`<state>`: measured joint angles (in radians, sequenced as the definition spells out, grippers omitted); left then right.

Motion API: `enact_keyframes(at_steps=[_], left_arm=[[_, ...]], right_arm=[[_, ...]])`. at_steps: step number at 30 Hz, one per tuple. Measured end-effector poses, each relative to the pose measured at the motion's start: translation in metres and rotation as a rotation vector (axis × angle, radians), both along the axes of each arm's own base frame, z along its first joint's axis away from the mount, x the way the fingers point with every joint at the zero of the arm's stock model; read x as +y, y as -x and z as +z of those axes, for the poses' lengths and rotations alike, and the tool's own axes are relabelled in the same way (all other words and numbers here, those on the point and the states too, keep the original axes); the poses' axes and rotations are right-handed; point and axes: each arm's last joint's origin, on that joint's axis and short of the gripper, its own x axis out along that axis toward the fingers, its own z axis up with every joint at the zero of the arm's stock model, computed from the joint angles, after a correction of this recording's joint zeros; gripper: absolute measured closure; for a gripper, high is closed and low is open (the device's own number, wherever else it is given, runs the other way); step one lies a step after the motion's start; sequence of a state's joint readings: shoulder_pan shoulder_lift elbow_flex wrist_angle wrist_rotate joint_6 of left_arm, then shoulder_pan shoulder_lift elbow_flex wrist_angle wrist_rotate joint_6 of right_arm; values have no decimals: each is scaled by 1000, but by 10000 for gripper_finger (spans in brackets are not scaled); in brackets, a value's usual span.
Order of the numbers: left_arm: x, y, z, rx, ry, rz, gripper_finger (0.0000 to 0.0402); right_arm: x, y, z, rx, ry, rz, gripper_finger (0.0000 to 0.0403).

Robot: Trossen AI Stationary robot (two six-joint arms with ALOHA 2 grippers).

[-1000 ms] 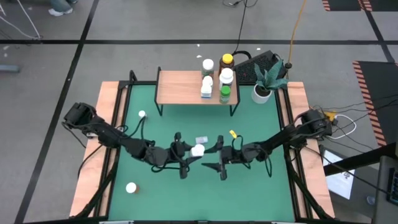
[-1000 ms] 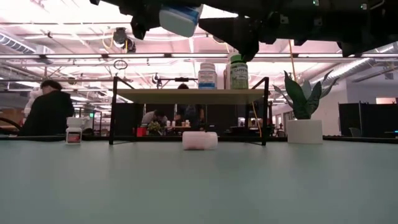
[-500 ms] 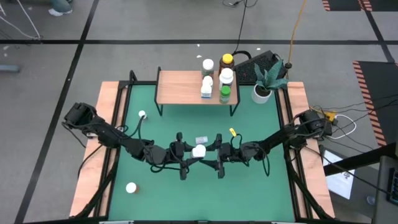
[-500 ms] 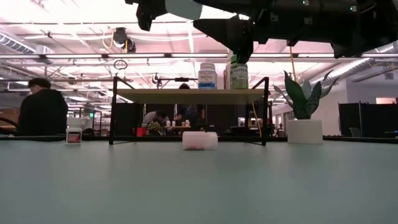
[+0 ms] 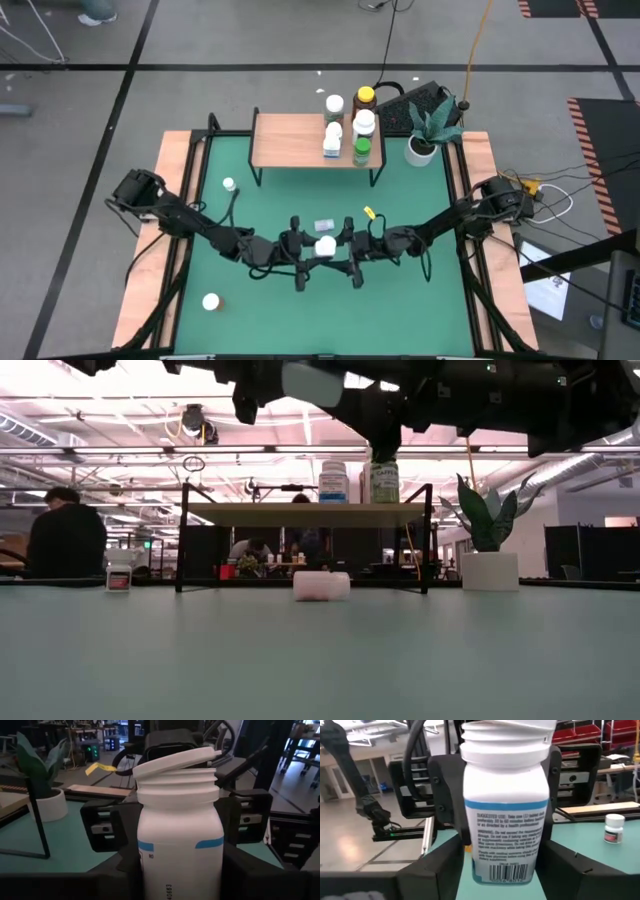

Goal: Pick and place medicine bottles onto shelf by color
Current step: Put the blue white medicine bottle on the shelf

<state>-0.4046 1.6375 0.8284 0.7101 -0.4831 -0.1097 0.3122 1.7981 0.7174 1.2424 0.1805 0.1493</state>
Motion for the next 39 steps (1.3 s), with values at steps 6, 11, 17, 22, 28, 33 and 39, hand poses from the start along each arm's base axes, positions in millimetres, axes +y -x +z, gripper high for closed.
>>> enact_keyframes(at_steps=[6,11,17,22,28,33,39], left_arm=[[1,0,0,2,21,7,218],[0,0,-2,23,16,5,196],[-5,15,7,98,-72,-20,146],[-5,31,26,108,-81,-41,118],[-6,32,25,117,-114,-51,152],[4,27,24,117,-61,5,218],[6,27,21,147,-49,-1,329]], right_arm=[[-3,-1,-1,10,7,-11,256],[-4,-1,-11,97,125,-15,276],[-8,-2,-23,215,184,-22,262],[-14,-2,-30,292,198,-38,269],[-19,-4,-33,343,173,-19,269],[-14,-8,-29,343,192,13,269],[-12,-9,-26,326,199,16,269]])
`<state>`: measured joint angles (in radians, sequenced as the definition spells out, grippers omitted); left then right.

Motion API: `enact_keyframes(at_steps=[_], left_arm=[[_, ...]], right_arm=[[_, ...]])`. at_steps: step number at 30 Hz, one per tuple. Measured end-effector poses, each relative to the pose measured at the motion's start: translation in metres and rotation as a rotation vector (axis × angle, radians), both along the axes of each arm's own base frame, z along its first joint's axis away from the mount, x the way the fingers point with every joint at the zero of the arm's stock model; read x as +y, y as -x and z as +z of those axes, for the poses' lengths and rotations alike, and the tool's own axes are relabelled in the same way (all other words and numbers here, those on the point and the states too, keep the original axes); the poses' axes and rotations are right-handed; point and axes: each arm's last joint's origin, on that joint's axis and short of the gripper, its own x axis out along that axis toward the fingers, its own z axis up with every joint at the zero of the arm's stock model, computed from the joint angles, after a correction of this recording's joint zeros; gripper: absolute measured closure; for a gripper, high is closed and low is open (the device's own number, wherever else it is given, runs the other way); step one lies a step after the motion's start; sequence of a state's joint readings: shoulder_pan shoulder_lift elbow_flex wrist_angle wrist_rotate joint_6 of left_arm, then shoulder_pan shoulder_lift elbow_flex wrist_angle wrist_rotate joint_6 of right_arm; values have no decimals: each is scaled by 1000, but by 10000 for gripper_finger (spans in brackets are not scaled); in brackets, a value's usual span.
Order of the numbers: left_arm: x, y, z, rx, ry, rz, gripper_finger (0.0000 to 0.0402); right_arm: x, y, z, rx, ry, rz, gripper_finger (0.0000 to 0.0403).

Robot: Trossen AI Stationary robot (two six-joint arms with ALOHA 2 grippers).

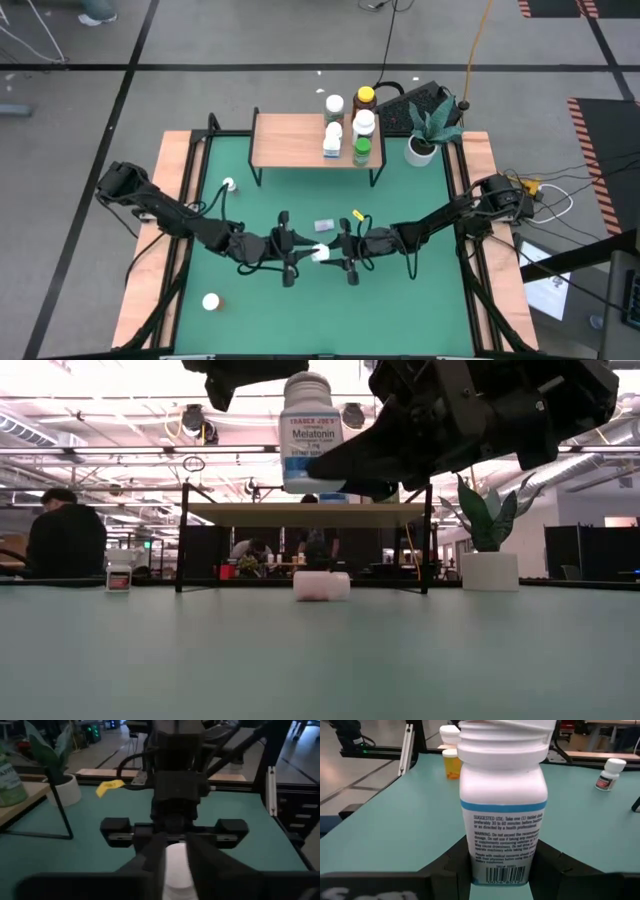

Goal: Pick and place medicine bottles onto shelf by color
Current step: Put the blue white medicine bottle on the shelf

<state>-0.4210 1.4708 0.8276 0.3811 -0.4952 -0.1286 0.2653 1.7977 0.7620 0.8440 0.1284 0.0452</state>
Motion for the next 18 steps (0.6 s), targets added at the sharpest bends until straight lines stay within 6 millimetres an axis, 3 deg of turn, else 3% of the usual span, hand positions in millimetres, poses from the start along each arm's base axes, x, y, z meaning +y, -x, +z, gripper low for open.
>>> enact_keyframes(at_steps=[4,18], left_arm=[[-2,0,-1,20,-2,-63,392],[11,-18,-29,118,69,-72,395]], right_arm=[[-1,0,0,-1,-27,-12,269],[-1,1,-3,26,-78,-38,269]])
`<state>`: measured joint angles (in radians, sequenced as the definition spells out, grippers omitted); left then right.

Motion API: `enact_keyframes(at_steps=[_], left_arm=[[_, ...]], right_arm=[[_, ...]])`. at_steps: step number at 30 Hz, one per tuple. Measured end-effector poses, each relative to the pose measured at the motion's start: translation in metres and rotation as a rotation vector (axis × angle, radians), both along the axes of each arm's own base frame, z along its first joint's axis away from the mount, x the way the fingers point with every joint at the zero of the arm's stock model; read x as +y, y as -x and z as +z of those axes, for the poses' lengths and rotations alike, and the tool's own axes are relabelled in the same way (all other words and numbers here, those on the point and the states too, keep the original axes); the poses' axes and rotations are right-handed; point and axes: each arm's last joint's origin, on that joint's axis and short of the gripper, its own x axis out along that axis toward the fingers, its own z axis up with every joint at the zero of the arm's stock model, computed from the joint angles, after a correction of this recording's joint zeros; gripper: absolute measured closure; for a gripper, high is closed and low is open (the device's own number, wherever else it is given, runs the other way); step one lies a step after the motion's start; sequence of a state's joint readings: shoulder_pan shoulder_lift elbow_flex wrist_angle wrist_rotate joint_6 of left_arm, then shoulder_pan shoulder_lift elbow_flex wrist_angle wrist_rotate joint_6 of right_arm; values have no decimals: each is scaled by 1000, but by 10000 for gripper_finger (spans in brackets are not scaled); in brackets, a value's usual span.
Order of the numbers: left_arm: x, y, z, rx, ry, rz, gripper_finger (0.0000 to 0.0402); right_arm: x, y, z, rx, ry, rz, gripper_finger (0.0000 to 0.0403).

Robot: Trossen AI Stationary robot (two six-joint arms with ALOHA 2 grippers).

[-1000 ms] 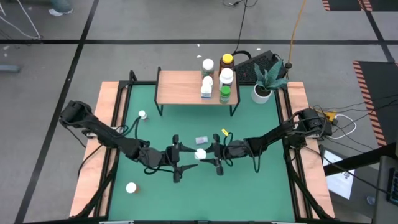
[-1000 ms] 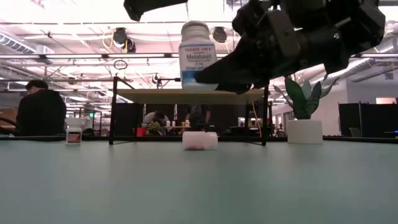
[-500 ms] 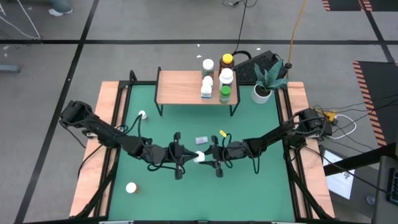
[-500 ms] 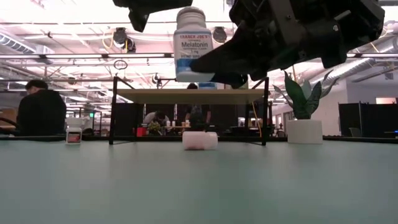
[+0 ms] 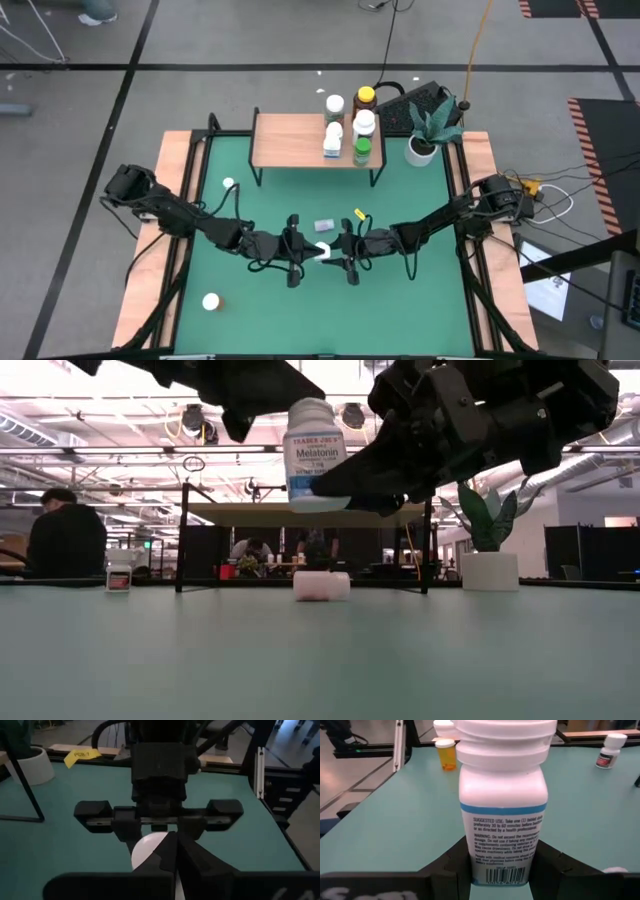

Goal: Pick and place medicine bottles onto shelf by color
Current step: Put the blue white medicine bottle on the shelf

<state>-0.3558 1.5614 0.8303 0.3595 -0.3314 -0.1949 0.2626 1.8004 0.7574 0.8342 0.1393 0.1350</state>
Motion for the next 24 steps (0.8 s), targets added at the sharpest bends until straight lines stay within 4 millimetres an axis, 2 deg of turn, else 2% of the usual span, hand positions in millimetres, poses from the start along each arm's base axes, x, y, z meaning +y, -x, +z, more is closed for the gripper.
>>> enact_keyframes(at_steps=[16,24], left_arm=[[2,-11,-28,79,-9,-2,394],[-7,-9,-25,35,-80,16,386]], right_arm=[[-2,3,-8,68,-65,-87,268],[-7,20,-11,-63,-130,-89,268]])
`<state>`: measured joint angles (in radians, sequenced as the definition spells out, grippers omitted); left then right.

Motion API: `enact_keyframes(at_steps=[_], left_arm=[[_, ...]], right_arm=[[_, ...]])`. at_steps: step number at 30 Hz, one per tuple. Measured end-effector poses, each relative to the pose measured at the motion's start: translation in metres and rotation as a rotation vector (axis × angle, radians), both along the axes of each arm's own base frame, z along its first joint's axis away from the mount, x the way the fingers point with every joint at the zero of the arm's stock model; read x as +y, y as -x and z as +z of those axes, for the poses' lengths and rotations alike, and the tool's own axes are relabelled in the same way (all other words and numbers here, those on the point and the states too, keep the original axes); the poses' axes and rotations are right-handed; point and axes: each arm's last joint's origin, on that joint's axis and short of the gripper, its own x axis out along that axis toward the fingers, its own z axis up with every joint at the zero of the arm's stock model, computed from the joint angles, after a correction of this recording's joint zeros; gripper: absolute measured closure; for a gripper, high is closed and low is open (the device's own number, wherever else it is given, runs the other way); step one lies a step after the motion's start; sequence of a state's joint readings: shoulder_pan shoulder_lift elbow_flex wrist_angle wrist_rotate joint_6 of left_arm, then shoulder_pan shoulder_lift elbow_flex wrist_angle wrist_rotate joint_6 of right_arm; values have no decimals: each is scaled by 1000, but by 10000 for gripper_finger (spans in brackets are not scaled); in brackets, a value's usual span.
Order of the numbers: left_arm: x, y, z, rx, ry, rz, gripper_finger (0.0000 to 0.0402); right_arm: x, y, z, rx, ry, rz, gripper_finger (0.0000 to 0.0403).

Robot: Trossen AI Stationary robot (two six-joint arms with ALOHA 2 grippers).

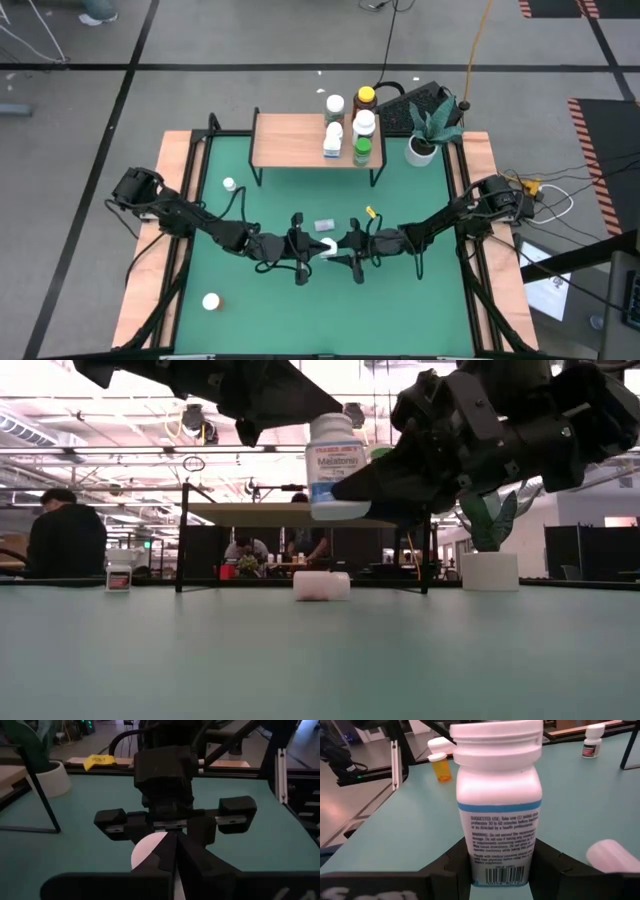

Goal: Pick and place medicine bottles onto shelf by color
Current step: Put the blue white medicine bottle on the shelf

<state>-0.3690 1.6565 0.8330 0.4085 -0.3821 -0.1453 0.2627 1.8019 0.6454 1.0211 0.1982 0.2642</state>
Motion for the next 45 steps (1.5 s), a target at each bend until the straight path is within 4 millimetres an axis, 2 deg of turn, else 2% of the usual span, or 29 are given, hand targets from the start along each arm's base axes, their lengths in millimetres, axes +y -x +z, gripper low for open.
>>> enact_keyframes(at_steps=[7,12,16,19,26,30,32,33,34,36,39,41,45], left_arm=[[-1,-3,-6,-10,2,-9,386],[-4,-8,-21,8,-1,-35,397],[-4,-8,-20,4,-1,-31,391],[-4,-6,-14,-16,1,-19,361],[-5,-1,-3,-23,4,-12,248],[-4,2,8,-55,28,-8,202],[-4,6,18,-81,41,-12,186],[-4,8,20,-77,37,-19,179],[-4,10,21,-72,35,-25,173],[-5,13,18,-33,29,-45,162],[-4,15,25,-52,48,-41,148],[-5,15,25,-55,43,-33,141],[-4,15,25,-51,36,-17,137]], right_arm=[[1,2,-2,3,25,27,268],[5,6,-9,98,97,49,268],[4,6,-8,87,114,49,268],[5,5,-4,46,106,48,268],[7,4,0,4,108,65,268],[7,3,6,-55,88,62,268],[7,2,14,-135,59,50,268],[7,1,24,-236,24,47,268],[6,1,33,-293,1,39,268],[6,1,40,-354,-9,20,268],[6,1,34,-320,8,35,268],[6,2,37,-330,2,47,268],[6,1,29,-279,17,62,268]])
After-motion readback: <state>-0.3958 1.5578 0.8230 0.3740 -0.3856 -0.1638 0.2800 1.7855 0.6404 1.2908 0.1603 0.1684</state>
